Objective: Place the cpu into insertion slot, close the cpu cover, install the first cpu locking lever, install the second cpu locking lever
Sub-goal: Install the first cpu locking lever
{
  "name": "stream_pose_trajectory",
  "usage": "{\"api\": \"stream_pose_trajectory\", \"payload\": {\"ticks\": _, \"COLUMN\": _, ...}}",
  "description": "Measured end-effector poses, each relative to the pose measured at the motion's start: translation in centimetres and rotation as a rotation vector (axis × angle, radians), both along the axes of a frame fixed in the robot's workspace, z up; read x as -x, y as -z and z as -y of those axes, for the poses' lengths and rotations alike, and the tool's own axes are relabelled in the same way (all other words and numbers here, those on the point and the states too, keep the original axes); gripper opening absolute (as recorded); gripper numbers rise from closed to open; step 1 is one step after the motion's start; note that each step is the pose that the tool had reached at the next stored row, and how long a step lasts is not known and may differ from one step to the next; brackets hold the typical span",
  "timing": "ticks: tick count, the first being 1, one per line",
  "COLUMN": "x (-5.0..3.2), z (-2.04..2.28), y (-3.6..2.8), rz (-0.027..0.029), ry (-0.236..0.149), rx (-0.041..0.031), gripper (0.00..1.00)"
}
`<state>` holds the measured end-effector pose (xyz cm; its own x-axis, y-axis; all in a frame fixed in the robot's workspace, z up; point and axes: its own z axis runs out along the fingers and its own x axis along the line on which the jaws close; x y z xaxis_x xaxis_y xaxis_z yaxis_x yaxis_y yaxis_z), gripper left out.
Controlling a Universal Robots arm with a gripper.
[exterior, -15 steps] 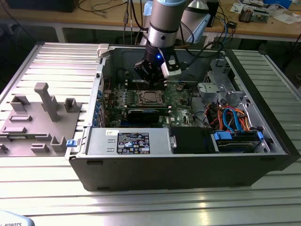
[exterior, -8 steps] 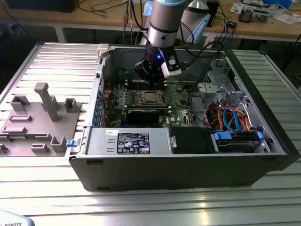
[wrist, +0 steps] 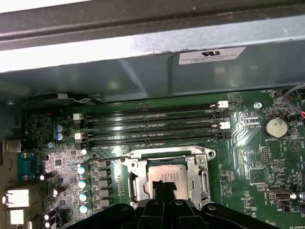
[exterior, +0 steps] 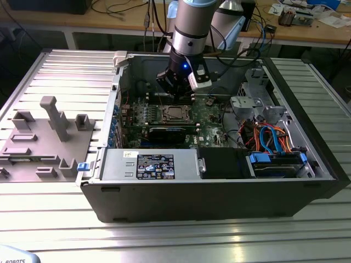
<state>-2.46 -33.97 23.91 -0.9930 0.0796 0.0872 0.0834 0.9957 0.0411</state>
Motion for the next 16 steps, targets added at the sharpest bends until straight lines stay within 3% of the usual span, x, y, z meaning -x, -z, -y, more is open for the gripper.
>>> {"api": "stream_pose_trajectory", "payload": {"ticks": 16, "x": 0.00, "z": 0.00, "y": 0.00, "rz": 0.0000, "ry": -0.016, "rx": 0.0000, "gripper": 0.11}}
